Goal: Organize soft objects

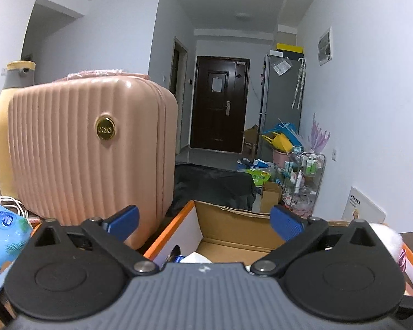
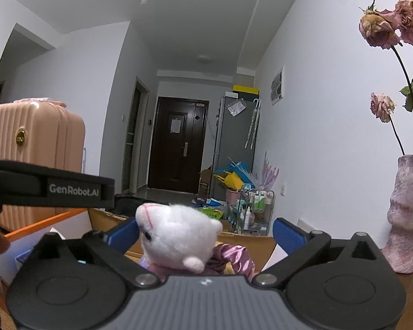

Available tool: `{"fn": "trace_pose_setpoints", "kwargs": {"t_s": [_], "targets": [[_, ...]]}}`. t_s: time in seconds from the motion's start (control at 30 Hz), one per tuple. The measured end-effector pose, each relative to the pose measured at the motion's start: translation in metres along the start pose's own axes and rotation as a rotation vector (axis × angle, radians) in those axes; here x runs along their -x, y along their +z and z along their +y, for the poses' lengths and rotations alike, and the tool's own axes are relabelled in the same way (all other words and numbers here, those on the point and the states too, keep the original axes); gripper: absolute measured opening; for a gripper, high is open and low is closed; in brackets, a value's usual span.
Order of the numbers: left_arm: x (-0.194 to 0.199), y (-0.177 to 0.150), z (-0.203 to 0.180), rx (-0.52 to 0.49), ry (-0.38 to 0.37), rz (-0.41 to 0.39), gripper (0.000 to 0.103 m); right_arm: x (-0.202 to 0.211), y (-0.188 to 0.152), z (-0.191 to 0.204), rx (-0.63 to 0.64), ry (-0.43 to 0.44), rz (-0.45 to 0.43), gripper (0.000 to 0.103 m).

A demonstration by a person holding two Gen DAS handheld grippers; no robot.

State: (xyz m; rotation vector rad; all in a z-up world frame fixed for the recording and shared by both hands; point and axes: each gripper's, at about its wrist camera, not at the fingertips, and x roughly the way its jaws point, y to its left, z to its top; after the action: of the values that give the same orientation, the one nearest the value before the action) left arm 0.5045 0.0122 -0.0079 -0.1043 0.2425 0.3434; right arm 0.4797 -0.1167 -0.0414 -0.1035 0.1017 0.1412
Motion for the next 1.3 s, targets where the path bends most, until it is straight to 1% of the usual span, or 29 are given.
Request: {"fn": "trace_pose_setpoints", "kwargs": {"t_s": [0.07, 0.2, 0.43, 0.5, 0.73, 1.0, 1.3], "targets": [[0.002, -0.001, 0.0, -0.007, 0.013, -0.011, 0.103, -0.001, -0.001, 0.0, 0.003, -0.001, 0.006, 0.103], [0.005, 0.0, 0.001, -0.001, 0.015, -0.014, 0.103, 0.0, -0.001, 0.0, 0.001, -0.002, 0.007, 0.103], [0.008, 0.0, 0.008, 0.023, 0.023, 0.005, 0.103, 0.004, -0.001, 0.001, 0.019, -0.013, -0.001, 0.103], [0.012, -0.001, 0.012, 0.026, 0.023, 0.008, 0.103, 0.009, -0.002, 0.001, 0.029, -0.026, -0.009, 0.103], [0.034, -0.004, 0.025, 0.044, 0.018, 0.004, 0.103, 0.036, -0.004, -0.001, 0.046, -0.026, -0.039, 0.103], [0.082, -0.011, 0.04, 0.019, 0.0, -0.013, 0.103, 0.082, -0.009, -0.007, 0.045, -0.039, -0.042, 0.103], [0.167, -0.031, 0.061, -0.051, -0.035, -0.035, 0.103, 0.162, -0.017, -0.03, -0.01, -0.051, -0.018, 0.103]]}}
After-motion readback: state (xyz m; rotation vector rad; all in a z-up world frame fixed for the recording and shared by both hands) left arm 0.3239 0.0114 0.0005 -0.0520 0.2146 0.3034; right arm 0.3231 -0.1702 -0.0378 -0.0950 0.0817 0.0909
